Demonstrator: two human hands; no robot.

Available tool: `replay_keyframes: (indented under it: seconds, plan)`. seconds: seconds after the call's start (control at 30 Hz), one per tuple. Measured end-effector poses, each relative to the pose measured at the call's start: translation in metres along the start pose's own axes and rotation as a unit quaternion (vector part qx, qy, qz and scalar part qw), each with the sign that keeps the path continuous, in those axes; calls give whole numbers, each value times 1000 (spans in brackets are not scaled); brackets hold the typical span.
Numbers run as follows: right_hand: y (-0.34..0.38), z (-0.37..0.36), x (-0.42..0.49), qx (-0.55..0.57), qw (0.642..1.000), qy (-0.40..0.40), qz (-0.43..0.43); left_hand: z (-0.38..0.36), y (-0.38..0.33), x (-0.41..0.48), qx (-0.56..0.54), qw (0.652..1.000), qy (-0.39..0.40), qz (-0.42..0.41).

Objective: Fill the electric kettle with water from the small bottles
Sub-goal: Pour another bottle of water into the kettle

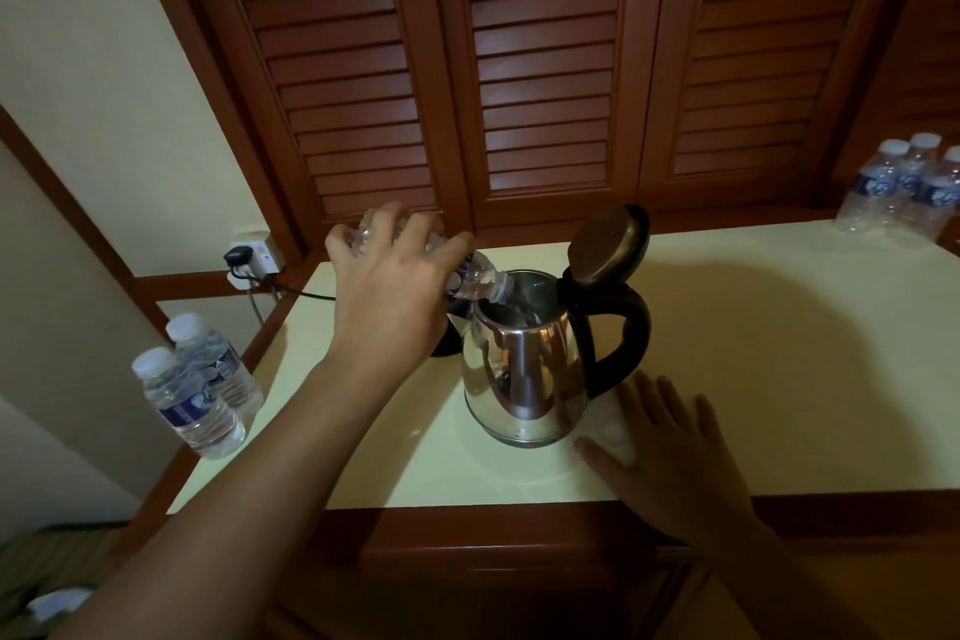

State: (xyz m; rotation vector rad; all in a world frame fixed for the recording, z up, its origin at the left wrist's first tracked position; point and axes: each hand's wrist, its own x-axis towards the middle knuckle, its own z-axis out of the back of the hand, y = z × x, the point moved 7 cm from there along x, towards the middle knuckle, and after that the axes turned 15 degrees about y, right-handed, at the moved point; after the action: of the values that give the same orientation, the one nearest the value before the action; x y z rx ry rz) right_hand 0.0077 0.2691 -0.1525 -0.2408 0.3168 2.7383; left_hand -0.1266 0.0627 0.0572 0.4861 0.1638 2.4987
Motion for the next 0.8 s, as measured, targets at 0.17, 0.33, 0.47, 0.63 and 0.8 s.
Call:
replay_keyframes:
  seconds: [0.17,0.33,0.47,0.63,0.8]
  plan:
    - [0,1,-1,2,1000,-2,0,1,-4,4,9,1000,-5,-20]
    - [0,3,-3,15,1000,-20,10,2,-11,5,26,998,-10,-52]
    - [-1,3,-4,24,999,-36,21,5,-17,6,37,996,-20,-73]
    - [0,6,-6,29,999,-37,24,8,-21,9,42,995,-23,-91]
    - [-4,8,-10,39,996,-75,26,14,-23,8,71,990,-42,-116]
